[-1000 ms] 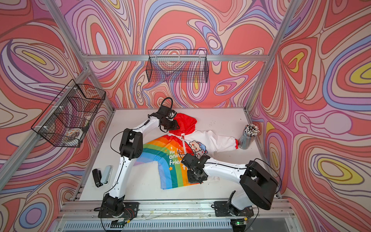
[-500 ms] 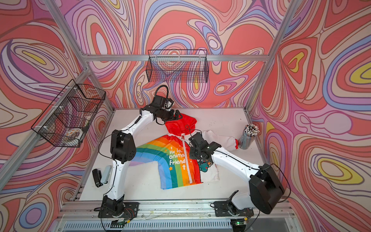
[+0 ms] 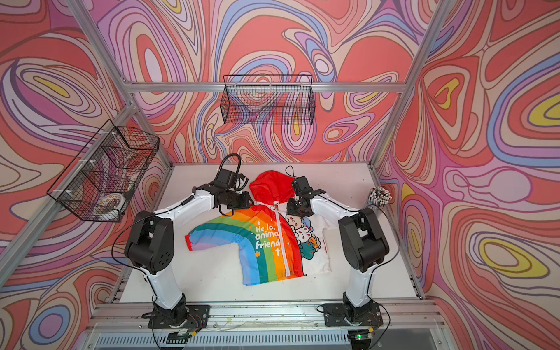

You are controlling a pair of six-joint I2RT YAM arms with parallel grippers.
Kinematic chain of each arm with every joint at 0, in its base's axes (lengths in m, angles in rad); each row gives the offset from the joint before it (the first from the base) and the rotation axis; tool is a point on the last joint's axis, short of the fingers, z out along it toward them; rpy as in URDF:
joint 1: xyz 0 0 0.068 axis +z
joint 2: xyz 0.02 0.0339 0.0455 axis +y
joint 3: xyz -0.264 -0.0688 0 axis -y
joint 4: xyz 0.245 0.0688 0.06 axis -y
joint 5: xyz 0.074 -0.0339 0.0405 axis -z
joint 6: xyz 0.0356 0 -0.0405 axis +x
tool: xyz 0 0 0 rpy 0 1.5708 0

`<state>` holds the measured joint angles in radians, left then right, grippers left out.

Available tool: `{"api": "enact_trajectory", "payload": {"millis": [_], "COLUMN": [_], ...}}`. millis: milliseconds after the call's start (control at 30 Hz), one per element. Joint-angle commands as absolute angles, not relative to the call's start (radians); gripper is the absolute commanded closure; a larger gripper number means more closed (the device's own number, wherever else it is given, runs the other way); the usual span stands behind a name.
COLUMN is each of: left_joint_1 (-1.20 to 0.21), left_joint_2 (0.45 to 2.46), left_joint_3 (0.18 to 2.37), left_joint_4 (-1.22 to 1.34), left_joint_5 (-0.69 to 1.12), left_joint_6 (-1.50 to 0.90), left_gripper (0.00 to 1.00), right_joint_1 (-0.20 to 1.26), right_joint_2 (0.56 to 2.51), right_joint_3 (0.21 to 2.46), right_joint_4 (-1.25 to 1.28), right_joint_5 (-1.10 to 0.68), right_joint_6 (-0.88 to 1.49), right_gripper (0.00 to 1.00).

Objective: Unzip the jacket
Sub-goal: Flatten out the jacket at the center of the board.

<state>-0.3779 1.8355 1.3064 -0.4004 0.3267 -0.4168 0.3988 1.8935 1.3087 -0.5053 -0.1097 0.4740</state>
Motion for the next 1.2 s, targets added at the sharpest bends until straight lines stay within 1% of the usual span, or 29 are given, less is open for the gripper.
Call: {"api": "enact_trajectory", "payload": {"millis": [0,100,300,567,833,1033,1167], "left_joint_1": [-0.362,-0.349,-0.338,-0.299,-0.275,-0.249,-0.229], "left_joint_2": [1.786,1.786,1.832,1.904,1.991,2.079,2.111], "left_joint_3": [1.244,1.205,1.185,1.175,1.257,1.394,1.458], "left_joint_4": [-0.376,-0.381,-0.411,-0.417,-0.464,-0.558,-0.583], "left_joint_5": [0.199,0.141,0.06,0.04,0.024,-0.012,-0.001], "left_joint_6": [-0.468,-0.494,-0.504,-0.511,-0.484,-0.466,-0.465], "left_gripper": [0.82,0.85,0.88,0.9,0.9,0.9,0.89], "right_joint_1": [0.385,0.375,0.358,0.345,0.34,0.336,0.336], "right_joint_2": [1.949,1.982,2.007,1.993,1.962,1.93,1.918], "right_joint_3": [1.365,1.392,1.384,1.319,1.242,1.192,1.165], "right_joint_4": [-0.549,-0.574,-0.594,-0.583,-0.567,-0.557,-0.533], "right_joint_5": [-0.082,-0.029,0.002,0.0,-0.011,-0.045,-0.079], "right_joint_6": [0.427,0.421,0.426,0.436,0.447,0.454,0.461], "right_gripper": [0.94,0.94,0.94,0.94,0.94,0.94,0.93]}}
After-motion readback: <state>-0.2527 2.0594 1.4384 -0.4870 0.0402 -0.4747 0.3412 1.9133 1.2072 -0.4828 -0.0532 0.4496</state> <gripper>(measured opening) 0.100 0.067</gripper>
